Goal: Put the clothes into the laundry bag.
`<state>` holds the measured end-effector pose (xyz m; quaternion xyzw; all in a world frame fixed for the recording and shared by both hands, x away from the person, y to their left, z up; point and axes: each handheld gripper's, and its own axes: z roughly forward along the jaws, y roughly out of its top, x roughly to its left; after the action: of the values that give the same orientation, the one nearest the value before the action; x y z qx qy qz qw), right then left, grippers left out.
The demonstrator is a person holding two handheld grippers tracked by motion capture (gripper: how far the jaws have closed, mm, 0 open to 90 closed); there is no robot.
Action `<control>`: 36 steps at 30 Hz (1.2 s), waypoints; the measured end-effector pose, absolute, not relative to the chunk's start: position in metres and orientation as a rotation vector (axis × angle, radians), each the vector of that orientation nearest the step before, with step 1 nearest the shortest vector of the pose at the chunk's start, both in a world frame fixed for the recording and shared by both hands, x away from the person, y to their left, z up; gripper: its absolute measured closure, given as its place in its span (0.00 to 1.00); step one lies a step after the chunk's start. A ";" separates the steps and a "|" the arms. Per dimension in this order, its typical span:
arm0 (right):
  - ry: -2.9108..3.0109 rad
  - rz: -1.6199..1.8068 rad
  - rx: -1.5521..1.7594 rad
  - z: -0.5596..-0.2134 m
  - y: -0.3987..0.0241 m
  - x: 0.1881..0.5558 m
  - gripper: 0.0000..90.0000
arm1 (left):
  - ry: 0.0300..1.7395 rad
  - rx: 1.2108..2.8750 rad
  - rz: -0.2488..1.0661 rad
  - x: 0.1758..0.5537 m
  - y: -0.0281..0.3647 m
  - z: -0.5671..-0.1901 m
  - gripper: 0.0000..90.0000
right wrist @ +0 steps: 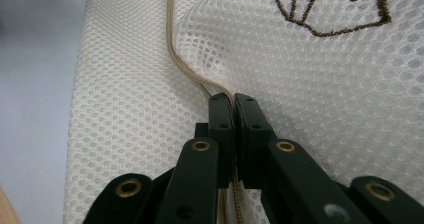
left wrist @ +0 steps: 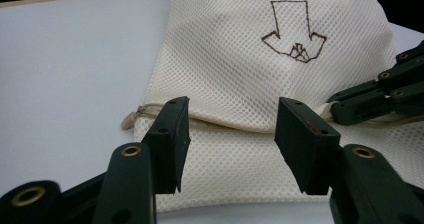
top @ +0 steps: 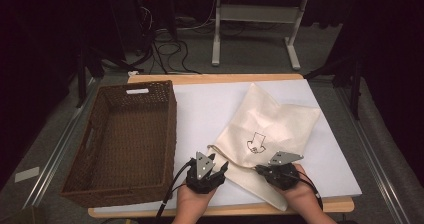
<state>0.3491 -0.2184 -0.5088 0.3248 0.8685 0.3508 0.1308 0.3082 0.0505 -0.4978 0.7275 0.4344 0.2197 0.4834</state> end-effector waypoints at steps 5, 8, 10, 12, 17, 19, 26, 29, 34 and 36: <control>2.521 1.033 0.947 -0.508 -0.220 0.349 0.97 | 1.071 1.760 0.529 0.309 0.052 -0.498 0.53; 2.518 1.034 0.943 -0.507 -0.221 0.348 0.97 | 1.070 1.755 0.528 0.308 0.052 -0.497 0.53; 2.516 1.043 0.944 -0.506 -0.221 0.347 0.98 | 1.069 1.756 0.527 0.308 0.052 -0.497 0.53; 2.514 1.045 0.940 -0.504 -0.222 0.347 0.98 | 1.071 1.756 0.526 0.308 0.052 -0.497 0.53; 2.516 1.016 0.960 -0.507 -0.223 0.350 0.98 | 1.076 1.765 0.530 0.309 0.052 -0.499 0.53; 2.516 0.992 0.968 -0.509 -0.224 0.351 0.98 | 1.079 1.769 0.532 0.309 0.052 -0.499 0.53; 2.477 0.956 0.968 -0.509 -0.229 0.354 0.98 | 1.133 1.799 0.576 0.313 0.055 -0.504 0.51; 2.455 0.935 0.994 -0.508 -0.238 0.357 0.98 | 1.165 1.817 0.558 0.318 0.056 -0.508 0.49; 2.445 0.922 1.036 -0.506 -0.251 0.361 0.98 | 1.185 1.841 0.551 0.327 0.053 -0.512 0.46; 2.441 0.916 1.049 -0.506 -0.255 0.362 0.98 | 1.184 1.851 0.548 0.332 0.051 -0.512 0.46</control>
<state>0.3616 -0.2548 -0.5059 0.3681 0.8568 0.3214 0.1648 0.3317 0.0506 -0.5119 0.7400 0.4735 0.2190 0.4246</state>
